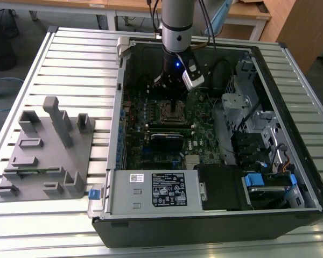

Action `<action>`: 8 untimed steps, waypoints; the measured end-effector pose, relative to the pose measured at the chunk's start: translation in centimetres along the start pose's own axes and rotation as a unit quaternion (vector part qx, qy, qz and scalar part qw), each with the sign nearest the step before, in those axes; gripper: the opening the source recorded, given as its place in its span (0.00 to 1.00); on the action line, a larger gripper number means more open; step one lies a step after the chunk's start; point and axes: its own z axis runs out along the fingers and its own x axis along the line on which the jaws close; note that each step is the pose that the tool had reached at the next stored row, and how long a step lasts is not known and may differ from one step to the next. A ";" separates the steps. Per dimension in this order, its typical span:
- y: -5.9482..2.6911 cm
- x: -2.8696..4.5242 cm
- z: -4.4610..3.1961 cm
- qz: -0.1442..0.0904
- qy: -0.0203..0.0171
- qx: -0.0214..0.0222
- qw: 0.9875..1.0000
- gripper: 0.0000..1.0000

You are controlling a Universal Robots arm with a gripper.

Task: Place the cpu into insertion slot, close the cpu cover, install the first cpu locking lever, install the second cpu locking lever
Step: 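Install the first cpu locking lever, then install the second cpu locking lever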

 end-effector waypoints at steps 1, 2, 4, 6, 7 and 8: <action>0.00 0.00 -0.01 0.000 0.000 0.000 1.000 0.11; 0.00 0.00 -0.03 0.000 0.000 0.000 1.000 0.11; -0.01 -0.01 -0.11 0.000 0.000 0.000 1.000 0.11; -0.01 -0.02 -0.18 0.000 0.000 0.000 1.000 0.11; -0.01 -0.01 -0.18 0.000 0.000 0.000 1.000 0.11; -0.01 -0.02 -0.19 0.000 0.000 0.000 1.000 0.11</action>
